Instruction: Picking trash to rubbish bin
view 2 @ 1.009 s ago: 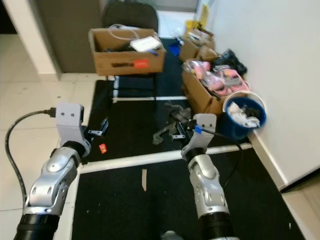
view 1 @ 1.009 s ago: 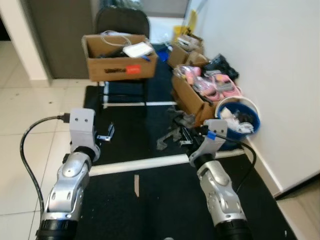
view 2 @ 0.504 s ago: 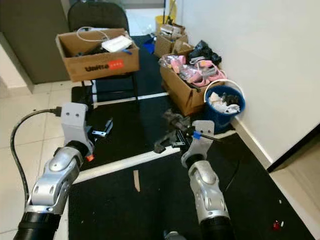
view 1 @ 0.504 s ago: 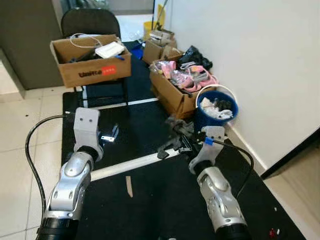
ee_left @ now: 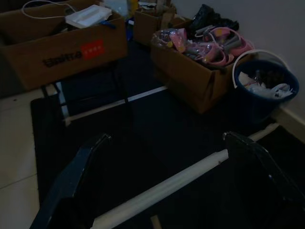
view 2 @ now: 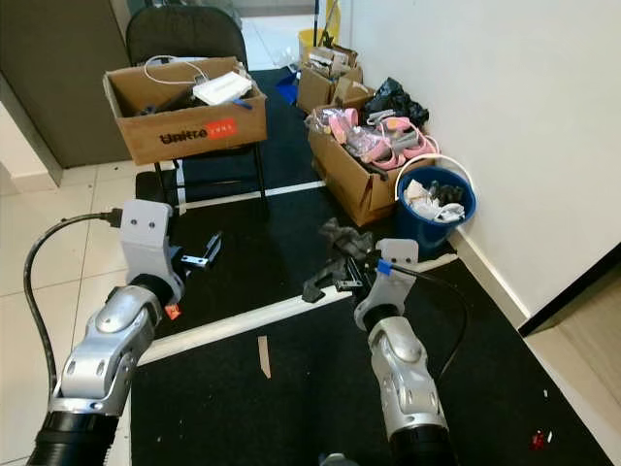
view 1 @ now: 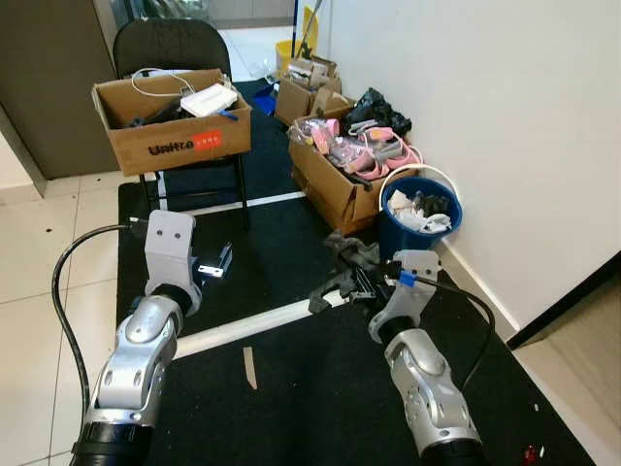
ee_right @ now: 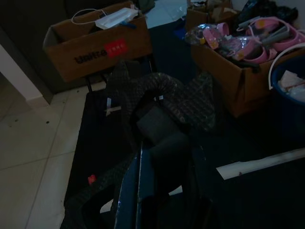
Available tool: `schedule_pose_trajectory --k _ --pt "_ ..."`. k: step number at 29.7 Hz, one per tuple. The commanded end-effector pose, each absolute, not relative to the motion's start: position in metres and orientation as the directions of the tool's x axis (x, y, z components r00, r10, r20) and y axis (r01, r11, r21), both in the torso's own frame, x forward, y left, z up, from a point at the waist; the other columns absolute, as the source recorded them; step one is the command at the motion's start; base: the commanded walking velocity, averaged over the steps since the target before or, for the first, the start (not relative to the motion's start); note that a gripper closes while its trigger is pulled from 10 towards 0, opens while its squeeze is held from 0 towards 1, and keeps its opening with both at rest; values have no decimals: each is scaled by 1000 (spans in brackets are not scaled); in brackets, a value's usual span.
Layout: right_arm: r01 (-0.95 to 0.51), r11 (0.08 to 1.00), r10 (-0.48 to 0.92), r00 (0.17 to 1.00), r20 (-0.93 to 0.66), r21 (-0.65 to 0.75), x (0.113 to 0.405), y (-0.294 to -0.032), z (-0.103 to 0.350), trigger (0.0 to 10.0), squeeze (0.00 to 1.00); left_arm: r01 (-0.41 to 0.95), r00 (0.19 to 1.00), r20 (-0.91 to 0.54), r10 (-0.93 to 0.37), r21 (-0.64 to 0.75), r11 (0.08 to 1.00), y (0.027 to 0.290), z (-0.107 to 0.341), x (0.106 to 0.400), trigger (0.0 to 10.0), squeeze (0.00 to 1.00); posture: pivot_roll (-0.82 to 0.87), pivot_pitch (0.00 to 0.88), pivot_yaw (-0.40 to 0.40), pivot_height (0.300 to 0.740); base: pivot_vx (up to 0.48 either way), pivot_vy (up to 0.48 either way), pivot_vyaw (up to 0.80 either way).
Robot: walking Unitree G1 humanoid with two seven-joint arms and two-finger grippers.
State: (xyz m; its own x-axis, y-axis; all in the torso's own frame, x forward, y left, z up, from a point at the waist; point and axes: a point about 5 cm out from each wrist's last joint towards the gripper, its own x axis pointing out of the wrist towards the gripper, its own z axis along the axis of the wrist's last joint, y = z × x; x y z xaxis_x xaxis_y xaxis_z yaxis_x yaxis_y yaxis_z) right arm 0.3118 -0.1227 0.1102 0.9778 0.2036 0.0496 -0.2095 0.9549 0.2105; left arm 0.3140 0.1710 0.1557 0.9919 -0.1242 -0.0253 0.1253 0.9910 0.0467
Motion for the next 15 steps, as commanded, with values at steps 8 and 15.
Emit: schedule_pose_trajectory --k 8,15 --pt "-213 954 212 977 27 212 309 -122 105 10000 0 137 989 -53 -135 37 990 170 151 314 10000 0 2 123 4 740 310 0 0" --pt "-215 954 215 976 24 210 309 -120 104 10000 0 139 989 -54 -136 39 990 171 152 315 10000 0 6 128 0 740 317 0 0"
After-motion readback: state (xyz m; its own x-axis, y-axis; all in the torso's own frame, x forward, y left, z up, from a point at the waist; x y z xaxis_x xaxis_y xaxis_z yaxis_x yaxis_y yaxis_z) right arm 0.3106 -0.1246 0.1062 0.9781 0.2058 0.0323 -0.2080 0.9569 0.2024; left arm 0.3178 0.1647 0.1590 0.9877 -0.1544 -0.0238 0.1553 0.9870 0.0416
